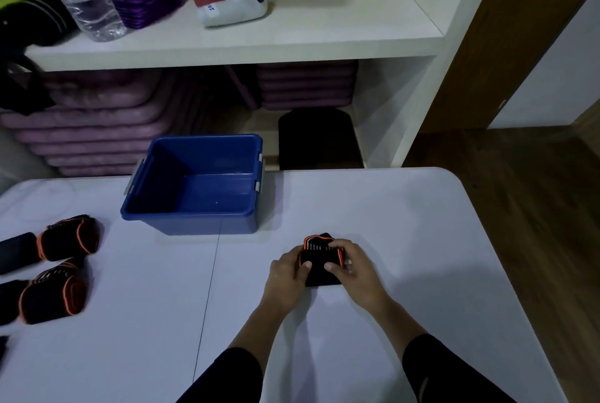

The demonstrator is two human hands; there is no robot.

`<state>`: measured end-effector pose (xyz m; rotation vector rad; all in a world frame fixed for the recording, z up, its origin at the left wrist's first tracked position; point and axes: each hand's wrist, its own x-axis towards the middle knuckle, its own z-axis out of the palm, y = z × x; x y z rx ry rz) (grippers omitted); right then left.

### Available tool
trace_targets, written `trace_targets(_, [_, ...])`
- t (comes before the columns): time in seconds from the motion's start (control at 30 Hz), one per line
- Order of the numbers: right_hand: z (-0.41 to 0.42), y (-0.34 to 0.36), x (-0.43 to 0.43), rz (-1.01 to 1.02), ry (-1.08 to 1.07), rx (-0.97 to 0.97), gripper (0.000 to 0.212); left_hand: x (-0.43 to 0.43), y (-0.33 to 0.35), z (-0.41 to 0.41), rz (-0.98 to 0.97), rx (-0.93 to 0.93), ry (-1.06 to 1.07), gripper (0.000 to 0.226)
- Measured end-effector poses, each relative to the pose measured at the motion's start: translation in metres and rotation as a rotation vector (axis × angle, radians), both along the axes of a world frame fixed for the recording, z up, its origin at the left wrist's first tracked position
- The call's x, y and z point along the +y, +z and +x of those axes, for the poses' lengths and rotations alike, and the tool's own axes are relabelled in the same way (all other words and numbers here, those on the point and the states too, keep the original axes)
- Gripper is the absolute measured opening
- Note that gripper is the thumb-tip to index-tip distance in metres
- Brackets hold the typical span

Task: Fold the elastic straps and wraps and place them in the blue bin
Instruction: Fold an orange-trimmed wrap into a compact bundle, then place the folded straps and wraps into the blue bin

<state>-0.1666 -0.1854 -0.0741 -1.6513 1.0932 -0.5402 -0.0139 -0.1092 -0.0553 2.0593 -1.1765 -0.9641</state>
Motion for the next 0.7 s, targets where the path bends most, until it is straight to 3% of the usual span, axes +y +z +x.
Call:
trace_targets(0.17, [-0.002,0.006,0.016,-0.037,-0.009,-0.035,0.029,0.028,0.019,0.007,-0.002,-0.204,-0.045,0.045])
trace_targets(0.33, [0.015,0.03,0.02,-0.073,-0.002,-0.091,0.03,0.047,0.045,0.039,-0.138,-0.384,-0.067,0.041])
trace_targets(0.7, [0.137,0.145,0.007,-0.298,-0.058,-0.241,0.026,0.041,0.122,0.182,-0.459,-0.686,0.014,0.021])
